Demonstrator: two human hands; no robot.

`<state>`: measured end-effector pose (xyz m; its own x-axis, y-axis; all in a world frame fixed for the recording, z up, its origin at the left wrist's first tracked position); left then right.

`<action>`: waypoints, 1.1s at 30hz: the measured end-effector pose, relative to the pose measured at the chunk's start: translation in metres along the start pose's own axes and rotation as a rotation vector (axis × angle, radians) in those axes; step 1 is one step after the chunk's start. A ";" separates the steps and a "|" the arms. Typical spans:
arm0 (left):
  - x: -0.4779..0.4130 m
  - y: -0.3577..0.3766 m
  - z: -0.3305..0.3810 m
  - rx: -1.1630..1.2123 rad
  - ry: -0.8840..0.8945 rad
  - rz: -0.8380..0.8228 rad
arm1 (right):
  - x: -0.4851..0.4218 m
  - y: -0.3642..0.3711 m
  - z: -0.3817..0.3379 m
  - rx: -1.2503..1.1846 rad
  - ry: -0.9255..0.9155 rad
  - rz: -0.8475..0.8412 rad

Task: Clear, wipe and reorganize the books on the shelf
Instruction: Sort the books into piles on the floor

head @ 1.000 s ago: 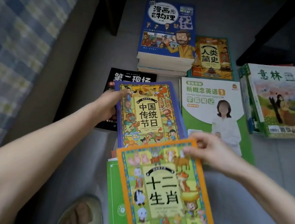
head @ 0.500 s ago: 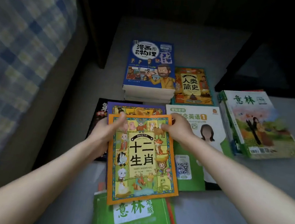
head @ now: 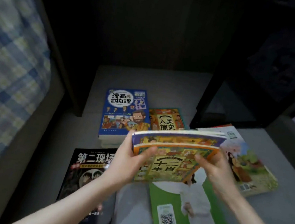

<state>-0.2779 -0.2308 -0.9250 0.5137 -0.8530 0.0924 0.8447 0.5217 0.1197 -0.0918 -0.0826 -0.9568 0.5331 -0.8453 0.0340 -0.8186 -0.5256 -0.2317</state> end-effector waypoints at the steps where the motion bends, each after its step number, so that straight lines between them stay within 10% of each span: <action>1: -0.006 0.004 -0.010 -0.027 -0.042 -0.013 | 0.000 0.000 0.018 0.101 0.043 -0.035; 12: -0.070 0.007 -0.064 0.307 -0.415 0.422 | 0.007 0.002 0.096 0.144 0.357 -0.042; 17: -0.090 0.031 -0.065 0.280 -0.639 0.331 | 0.017 -0.029 0.109 -0.093 0.483 -0.026; 29: -0.138 0.042 -0.031 -0.091 -0.397 0.158 | -0.078 -0.026 0.086 -0.392 0.603 0.000; 33: -0.146 0.033 -0.014 -0.121 -0.245 0.164 | -0.118 -0.035 0.078 -0.151 0.450 0.145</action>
<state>-0.3232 -0.0892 -0.9483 0.6055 -0.7206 0.3378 0.7729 0.6336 -0.0336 -0.1095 0.0431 -1.0283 0.2940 -0.8507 0.4358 -0.9169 -0.3798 -0.1229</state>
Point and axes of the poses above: each hand's wrist, its own x-axis away from the middle knuckle, its own y-axis out of the palm, z = x × y, the point moved 8 cm from there along -x, towards the middle knuckle, and after that the axes turned 10 degrees about x, right-handed, at the moved point
